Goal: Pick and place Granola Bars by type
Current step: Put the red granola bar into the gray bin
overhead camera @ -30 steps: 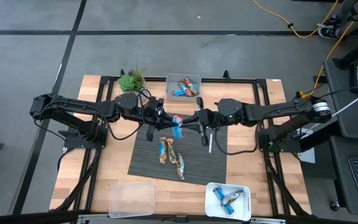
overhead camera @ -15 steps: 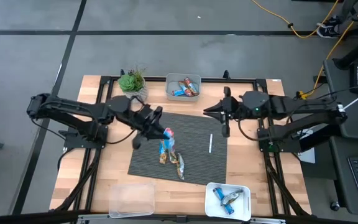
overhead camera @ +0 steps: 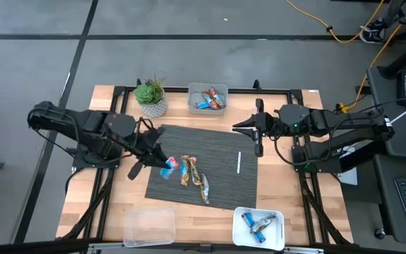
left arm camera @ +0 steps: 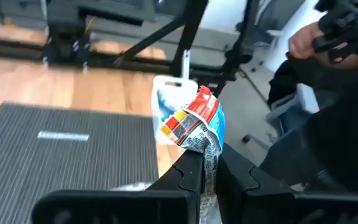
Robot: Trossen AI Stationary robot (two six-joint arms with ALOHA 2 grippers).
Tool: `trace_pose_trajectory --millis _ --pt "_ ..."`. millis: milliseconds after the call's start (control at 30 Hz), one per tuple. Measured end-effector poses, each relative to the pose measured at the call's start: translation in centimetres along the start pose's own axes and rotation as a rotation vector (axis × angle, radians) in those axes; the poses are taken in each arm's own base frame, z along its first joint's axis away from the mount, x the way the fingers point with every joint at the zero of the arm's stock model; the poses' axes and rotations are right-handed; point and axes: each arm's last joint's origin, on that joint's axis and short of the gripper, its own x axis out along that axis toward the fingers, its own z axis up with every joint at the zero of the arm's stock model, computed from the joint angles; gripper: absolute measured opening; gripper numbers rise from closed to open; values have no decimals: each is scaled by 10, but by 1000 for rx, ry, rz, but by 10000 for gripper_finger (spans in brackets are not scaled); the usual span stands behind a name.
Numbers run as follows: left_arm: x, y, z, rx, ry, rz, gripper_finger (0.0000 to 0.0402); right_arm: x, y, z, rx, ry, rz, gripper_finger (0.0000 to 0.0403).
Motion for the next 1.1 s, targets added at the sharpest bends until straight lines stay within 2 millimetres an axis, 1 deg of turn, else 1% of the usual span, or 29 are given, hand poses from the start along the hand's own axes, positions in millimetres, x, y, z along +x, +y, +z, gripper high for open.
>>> trace_pose_trajectory --millis 100,200,567,867,1100 --pt "-2 -7 1 -39 11 2 17 0 0 0 -10 0 0 46" --pt "-2 -18 1 -74 0 -45 17 0 0 0 -22 1 -1 46" --pt "19 -56 -21 -229 119 -95 17 0 0 0 -61 2 -3 46" --pt "37 -74 -42 -375 224 -26 17 0 0 0 -77 2 -2 46" --pt "59 -84 -66 -452 341 80 17 0 0 0 -81 3 -2 46"
